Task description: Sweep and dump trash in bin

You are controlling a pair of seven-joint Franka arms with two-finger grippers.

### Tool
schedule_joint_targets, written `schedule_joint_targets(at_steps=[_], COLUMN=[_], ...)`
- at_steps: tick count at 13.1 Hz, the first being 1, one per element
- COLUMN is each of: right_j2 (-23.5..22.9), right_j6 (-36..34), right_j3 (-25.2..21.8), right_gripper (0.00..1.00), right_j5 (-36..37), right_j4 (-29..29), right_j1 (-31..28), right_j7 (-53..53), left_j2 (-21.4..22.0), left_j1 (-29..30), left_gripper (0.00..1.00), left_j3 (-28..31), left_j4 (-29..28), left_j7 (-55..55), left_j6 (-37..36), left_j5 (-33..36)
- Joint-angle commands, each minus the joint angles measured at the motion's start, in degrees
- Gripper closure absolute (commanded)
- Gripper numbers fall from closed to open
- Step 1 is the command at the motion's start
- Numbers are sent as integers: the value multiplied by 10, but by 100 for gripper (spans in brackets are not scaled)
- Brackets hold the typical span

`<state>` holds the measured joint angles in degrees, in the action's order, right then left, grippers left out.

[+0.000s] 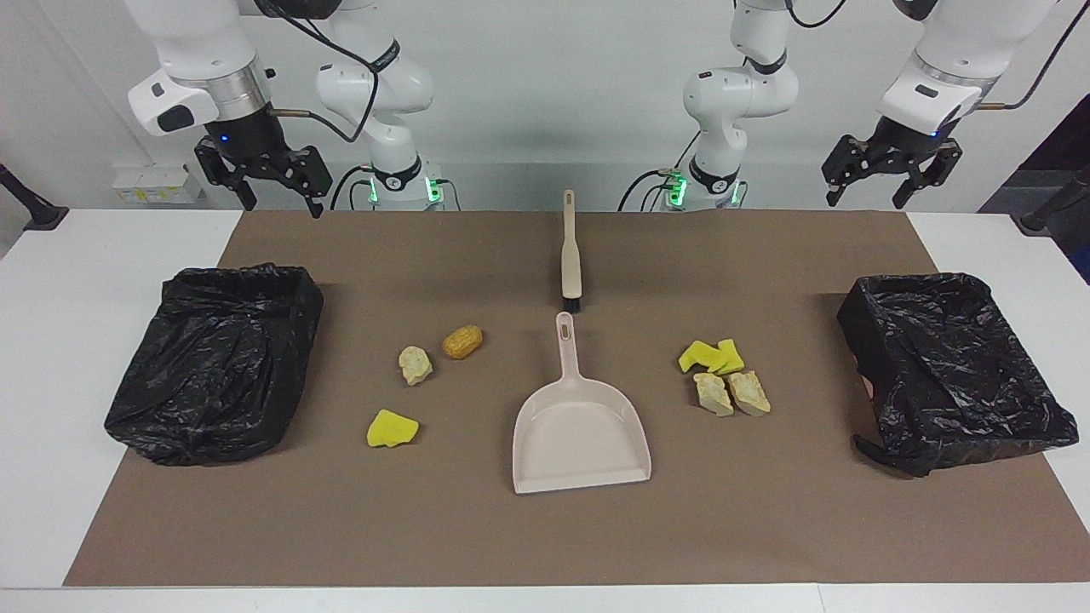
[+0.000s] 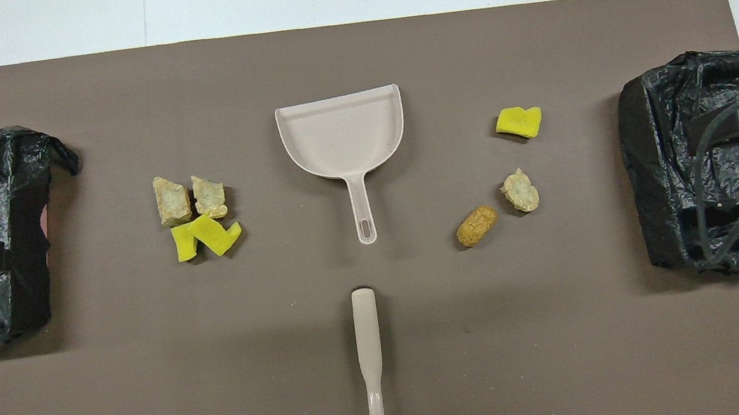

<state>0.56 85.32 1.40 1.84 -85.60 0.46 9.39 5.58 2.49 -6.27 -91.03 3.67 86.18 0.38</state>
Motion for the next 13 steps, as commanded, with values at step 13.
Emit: schedule_joint_targets(at_steps=[13], right_j2=[12], right_j6=[6], right_j3=[0], right_gripper=[0], right_j5=[-7], right_j4=[-11], right_j1=[-5], right_j7=[-16], left_j2=[130], left_j1=[-103], left_gripper=[0], left_j3=[-2], left_j4=[-198], left_j7=[-37], left_j6=[40], left_j5=[-24])
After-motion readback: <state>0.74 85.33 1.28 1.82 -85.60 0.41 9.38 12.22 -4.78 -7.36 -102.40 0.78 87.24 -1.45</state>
